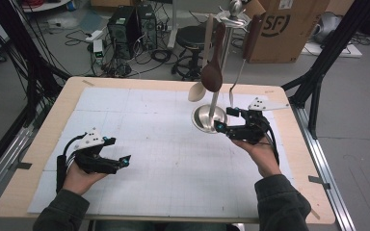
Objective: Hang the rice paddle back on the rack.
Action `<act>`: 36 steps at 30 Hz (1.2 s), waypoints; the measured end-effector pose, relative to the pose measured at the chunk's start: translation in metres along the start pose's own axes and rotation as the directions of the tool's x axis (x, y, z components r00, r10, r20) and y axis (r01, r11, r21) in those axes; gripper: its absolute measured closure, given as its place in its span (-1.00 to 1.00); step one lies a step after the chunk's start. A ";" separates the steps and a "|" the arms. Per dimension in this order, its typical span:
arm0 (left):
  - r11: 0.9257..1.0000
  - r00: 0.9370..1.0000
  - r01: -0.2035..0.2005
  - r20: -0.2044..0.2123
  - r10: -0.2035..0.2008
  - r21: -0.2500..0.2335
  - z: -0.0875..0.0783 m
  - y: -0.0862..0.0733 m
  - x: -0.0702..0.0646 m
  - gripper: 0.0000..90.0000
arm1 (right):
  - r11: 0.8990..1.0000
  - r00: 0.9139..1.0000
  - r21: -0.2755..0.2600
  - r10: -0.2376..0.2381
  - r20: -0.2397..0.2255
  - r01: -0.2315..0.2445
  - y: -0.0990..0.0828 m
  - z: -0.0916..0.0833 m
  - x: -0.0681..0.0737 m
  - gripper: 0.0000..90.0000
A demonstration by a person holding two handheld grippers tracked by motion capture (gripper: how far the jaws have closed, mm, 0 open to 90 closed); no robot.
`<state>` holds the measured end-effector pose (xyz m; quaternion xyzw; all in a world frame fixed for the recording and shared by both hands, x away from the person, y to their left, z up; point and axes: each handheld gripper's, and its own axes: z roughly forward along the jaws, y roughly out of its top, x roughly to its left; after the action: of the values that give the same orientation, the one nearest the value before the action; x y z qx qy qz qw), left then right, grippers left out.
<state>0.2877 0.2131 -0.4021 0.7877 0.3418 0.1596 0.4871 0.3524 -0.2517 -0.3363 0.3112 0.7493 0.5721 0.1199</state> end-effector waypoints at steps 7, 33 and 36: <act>1.000 1.000 0.003 -0.001 -0.003 0.001 -0.001 0.000 0.001 -0.73 | 1.000 1.000 0.019 -0.021 0.008 0.020 -0.009 0.000 0.002 -0.60; 1.000 1.000 0.012 -0.002 -0.012 0.000 -0.002 -0.001 0.002 -0.74 | 0.997 0.999 0.067 -0.028 0.031 0.026 -0.046 -0.004 0.008 -0.70; 1.000 1.000 0.011 -0.001 -0.011 -0.002 -0.002 -0.001 0.002 -0.74 | 0.998 0.999 0.066 -0.023 0.037 0.020 -0.049 -0.005 0.010 -0.73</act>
<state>0.2878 0.2163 -0.4022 0.7853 0.3461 0.1575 0.4885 0.3259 -0.2575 -0.3787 0.3178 0.7685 0.5399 0.1301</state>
